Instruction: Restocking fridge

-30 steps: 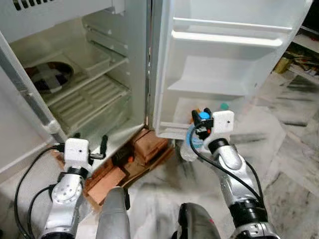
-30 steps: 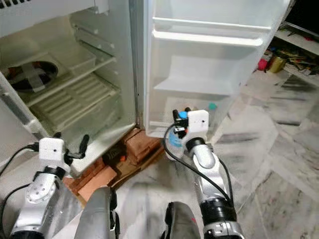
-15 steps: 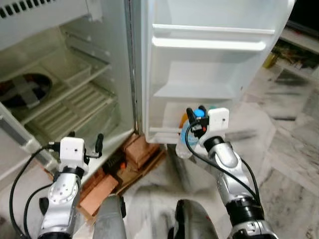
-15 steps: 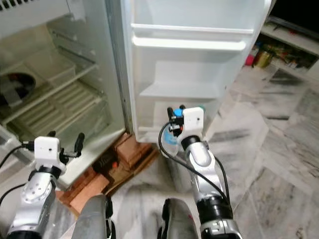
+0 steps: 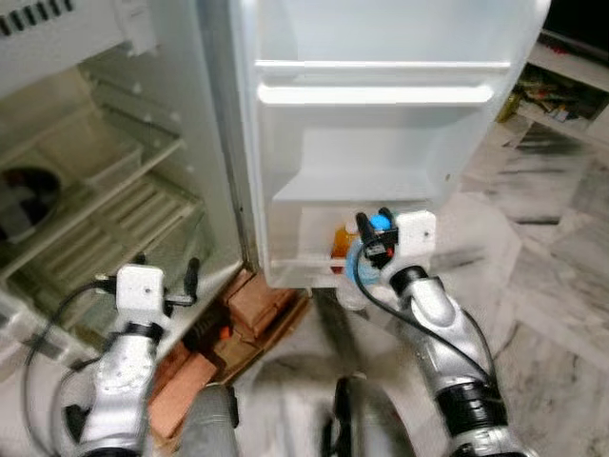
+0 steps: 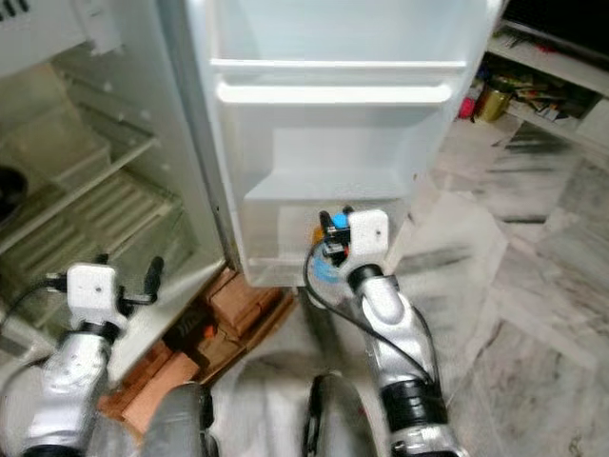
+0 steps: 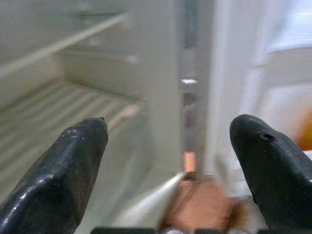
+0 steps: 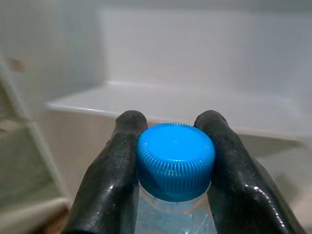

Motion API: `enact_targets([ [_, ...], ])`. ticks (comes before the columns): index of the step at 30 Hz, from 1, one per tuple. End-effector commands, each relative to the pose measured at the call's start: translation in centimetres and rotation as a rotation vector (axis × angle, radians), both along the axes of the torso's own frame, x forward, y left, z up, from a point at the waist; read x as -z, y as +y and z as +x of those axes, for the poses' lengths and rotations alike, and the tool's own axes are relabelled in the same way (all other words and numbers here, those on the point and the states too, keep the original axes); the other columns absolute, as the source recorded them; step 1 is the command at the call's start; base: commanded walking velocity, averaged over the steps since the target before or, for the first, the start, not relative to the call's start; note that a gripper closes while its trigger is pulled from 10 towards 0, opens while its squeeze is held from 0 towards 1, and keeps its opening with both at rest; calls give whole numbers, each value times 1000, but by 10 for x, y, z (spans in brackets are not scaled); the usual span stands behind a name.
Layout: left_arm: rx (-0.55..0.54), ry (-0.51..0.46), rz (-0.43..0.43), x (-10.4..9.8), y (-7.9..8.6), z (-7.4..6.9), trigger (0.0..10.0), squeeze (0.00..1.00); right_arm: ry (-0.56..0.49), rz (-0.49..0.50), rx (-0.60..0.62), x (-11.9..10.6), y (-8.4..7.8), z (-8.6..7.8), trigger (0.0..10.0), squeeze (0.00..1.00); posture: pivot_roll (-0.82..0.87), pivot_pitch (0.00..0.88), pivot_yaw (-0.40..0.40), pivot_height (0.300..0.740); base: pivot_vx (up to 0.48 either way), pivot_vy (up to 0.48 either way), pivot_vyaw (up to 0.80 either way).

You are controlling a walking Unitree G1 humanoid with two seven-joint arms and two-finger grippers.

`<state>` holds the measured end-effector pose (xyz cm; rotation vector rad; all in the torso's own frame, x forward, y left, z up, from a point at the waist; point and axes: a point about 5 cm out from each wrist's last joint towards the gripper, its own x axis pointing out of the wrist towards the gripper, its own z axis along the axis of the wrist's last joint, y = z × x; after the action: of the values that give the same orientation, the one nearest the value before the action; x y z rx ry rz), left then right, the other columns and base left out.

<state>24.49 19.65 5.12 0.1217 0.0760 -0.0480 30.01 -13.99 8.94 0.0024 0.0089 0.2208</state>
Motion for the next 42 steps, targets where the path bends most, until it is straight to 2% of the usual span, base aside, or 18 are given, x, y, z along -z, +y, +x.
enact_targets([
  [1, -4, 3, 10, 0, 4, -2, 10000, 0, -36, 9, 7, -9, -1, 3, 10000, 0, 18, 77, -58, 650, 292, 0, 0],
  [16, -5, 7, 10, 0, 4, -2, 10000, 0, -40, 1, -29, -9, 3, 2, 10000, 0, 17, 78, -58, 650, 276, 0, 31],
  [22, -8, 9, 11, 0, 4, -2, 10000, 0, -41, 0, -37, -9, 4, 1, 10000, 0, 20, 78, -59, 650, 0, 0, 791],
  [34, -10, 9, 16, 0, 5, -1, 10000, 0, -36, -1, -21, -8, 3, 4, 10000, 0, 28, 79, -58, 650, 0, 0, 0],
  [42, -12, 7, 16, -1, 5, 0, 10000, 0, -40, 3, -20, -9, 4, 5, 10000, 0, 27, 79, -58, 605, 0, 0, 0],
])
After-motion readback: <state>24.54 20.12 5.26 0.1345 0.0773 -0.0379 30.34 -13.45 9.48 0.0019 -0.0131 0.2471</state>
